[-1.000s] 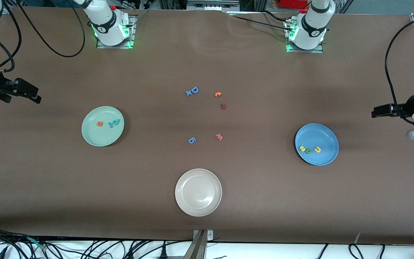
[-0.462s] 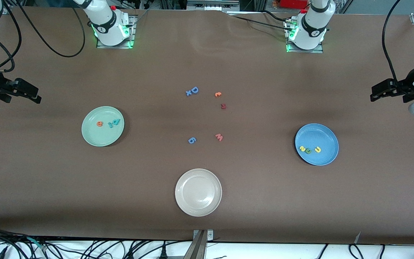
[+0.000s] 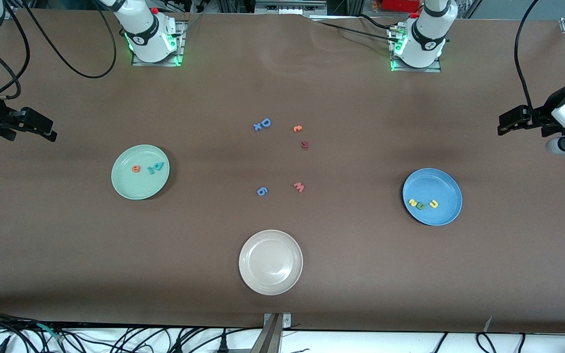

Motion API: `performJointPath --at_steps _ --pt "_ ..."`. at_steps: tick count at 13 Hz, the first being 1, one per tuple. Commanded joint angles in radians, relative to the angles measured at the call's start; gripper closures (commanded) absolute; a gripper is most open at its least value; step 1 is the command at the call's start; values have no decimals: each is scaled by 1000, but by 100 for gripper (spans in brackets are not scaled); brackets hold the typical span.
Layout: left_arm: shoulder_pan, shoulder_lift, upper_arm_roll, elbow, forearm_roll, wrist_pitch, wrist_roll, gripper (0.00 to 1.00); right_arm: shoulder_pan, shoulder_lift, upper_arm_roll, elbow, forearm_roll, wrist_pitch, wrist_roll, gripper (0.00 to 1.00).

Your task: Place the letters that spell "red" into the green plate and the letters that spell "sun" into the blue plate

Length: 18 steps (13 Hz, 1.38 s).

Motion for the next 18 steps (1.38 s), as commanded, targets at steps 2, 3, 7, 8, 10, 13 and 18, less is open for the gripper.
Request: performJointPath --at_steps 2,3,7,8,10,13,18 --pt "1 -19 10 -20 -31 -4 27 0 -5 -2 5 0 -8 0 -13 0" --pt "1 -12 10 -9 -32 -2 25 0 -5 -2 5 0 -8 0 -13 0" --pt "-15 1 7 12 -29 -7 21 0 -5 -2 7 2 -8 -2 -13 0" --pt "-15 1 7 12 -29 -7 21 0 -5 -2 7 2 -8 -2 -13 0" --pt "-15 1 6 11 -34 -12 24 0 -5 -2 7 2 -8 -2 -13 0" --pt "0 13 7 9 -69 -11 25 0 -4 -2 8 2 -8 -2 -11 0" --pt "14 14 10 12 -75 -10 27 0 -5 -2 8 2 -8 -2 -11 0"
